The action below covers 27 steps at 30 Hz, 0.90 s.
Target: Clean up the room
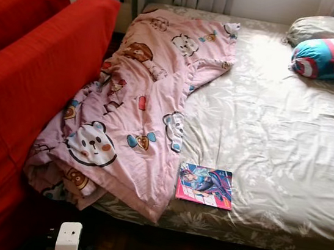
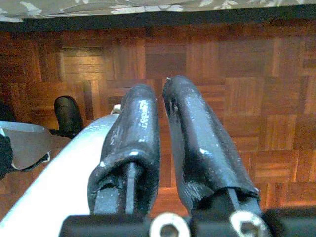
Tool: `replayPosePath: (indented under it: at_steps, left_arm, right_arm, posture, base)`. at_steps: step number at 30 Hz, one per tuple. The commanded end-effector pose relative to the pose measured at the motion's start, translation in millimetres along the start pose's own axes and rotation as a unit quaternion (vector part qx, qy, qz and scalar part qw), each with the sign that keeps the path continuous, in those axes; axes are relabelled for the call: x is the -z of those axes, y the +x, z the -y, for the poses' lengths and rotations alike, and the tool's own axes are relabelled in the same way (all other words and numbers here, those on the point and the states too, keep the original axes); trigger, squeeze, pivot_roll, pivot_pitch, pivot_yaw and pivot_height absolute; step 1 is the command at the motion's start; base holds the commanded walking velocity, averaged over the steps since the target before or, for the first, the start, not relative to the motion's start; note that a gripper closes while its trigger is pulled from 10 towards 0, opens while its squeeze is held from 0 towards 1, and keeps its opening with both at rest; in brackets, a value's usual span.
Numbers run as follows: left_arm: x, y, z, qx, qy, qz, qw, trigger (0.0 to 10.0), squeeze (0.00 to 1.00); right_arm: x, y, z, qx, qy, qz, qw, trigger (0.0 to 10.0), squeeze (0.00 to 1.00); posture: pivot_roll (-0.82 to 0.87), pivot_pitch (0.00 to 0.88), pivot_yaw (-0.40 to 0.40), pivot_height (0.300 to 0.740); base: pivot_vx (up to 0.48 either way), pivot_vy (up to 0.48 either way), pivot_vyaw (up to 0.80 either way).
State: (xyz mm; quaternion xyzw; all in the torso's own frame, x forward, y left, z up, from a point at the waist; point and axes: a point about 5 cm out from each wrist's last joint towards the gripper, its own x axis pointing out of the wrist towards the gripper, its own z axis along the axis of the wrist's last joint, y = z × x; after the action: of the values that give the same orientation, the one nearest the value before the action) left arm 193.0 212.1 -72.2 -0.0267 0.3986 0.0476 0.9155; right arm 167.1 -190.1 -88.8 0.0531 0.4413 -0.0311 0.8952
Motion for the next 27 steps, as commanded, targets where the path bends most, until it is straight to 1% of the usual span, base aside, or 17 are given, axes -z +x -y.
replayPosePath:
  at_steps: [1, 2, 3, 4, 9, 12, 14, 17, 18, 19, 22, 23, 27]
  left_arm:
    - [6, -1.5, 0.6, 0.003, 0.005, -0.008, 1.000, 10.0, 0.00]
    - [5, -1.3, 1.3, 0.003, 0.005, -0.005, 1.000, 10.0, 0.00]
    - [-4, 0.5, 6.1, 0.010, 0.006, 0.022, 1.000, 10.0, 0.00]
    - [-7, 0.7, 7.0, 0.012, 0.006, 0.029, 0.999, 10.0, 0.00]
    - [-4, -0.3, 4.0, 0.008, 0.001, 0.026, 1.000, 10.0, 0.00]
    - [-2, -0.7, 2.6, 0.006, -0.001, 0.023, 1.000, 10.0, 0.00]
    - [-1, -1.1, 1.7, 0.005, -0.001, 0.019, 1.000, 10.0, 0.00]
    - [2, -1.5, 1.6, 0.005, 0.005, 0.014, 1.000, 10.0, 0.00]
    - [2, -1.5, 1.6, 0.005, 0.005, 0.014, 1.000, 10.0, 0.00]
    - [2, -1.5, 2.0, 0.005, 0.007, 0.014, 1.000, 10.0, 0.00]
    - [1, -1.4, 2.6, 0.005, 0.006, 0.015, 1.000, 10.0, 0.00]
    - [1, -1.4, 2.6, 0.005, 0.006, 0.015, 1.000, 10.0, 0.00]
    - [1, -1.2, 3.4, 0.005, 0.001, 0.017, 1.000, 10.0, 0.00]
  right_arm:
    - [8, -2.6, 3.8, 0.002, 0.004, -0.012, 1.000, 10.0, 0.00]
    - [8, -2.8, 5.1, 0.002, 0.003, -0.011, 1.000, 10.0, 0.00]
    - [8, -3.2, 7.6, 0.003, 0.003, -0.011, 1.000, 10.0, 0.00]
    - [8, -3.3, 8.4, 0.004, 0.003, -0.010, 1.000, 10.0, 0.00]
    - [7, -3.6, 11.1, 0.005, 0.002, -0.007, 1.000, 10.0, 0.00]
    - [5, -2.9, 9.9, 0.004, 0.001, -0.005, 1.000, 10.0, 0.00]
    - [2, -1.4, 4.7, 0.002, 0.000, -0.003, 1.000, 10.0, 0.00]
    - [-1, 2.0, -12.2, -0.007, -0.002, -0.001, 1.000, 10.0, 0.00]
    - [-1, 2.0, -12.2, -0.007, -0.002, -0.001, 1.000, 10.0, 0.00]
    - [-1, 2.8, -18.1, -0.010, -0.003, 0.000, 1.000, 10.0, 0.00]
    - [-1, 3.5, -27.4, -0.015, -0.007, 0.000, 1.000, 10.0, 0.00]
    - [-1, 3.5, -27.4, -0.015, -0.007, 0.000, 1.000, 10.0, 0.00]
    - [3, 2.4, -26.7, -0.014, -0.006, -0.001, 1.000, 10.0, 0.00]
  posture:
    - [0.05, 0.177, -0.012, 0.740]
    - [0.05, 0.177, -0.012, 0.740]
    - [0.05, 0.177, -0.012, 0.740]
    - [0.05, 0.177, -0.012, 0.740]
    - [0.05, 0.180, -0.014, 0.740]
    - [0.05, 0.181, -0.014, 0.740]
    - [0.05, 0.181, -0.014, 0.740]
    - [0.05, 0.180, -0.016, 0.740]
    - [0.05, 0.180, -0.016, 0.740]
    - [0.05, 0.180, -0.016, 0.740]
    - [0.05, 0.179, -0.017, 0.740]
    - [0.05, 0.179, -0.017, 0.740]
    - [0.05, 0.178, -0.018, 0.740]
  base:
    - [0.000, -0.450, 0.00]
    - [0.000, -0.450, 0.00]
    - [0.000, -0.450, 0.00]
    - [0.000, -0.349, 0.00]
    - [0.000, 0.000, 0.00]
    - [0.000, 0.000, 0.00]
    - [0.000, 0.000, 0.00]
    - [0.000, 0.000, 0.00]
    - [0.000, 0.000, 0.00]
    - [0.000, -0.420, 0.00]
    - [0.000, -0.445, 0.00]
    - [0.000, -0.450, 0.00]
    - [0.000, 0.000, 0.00]
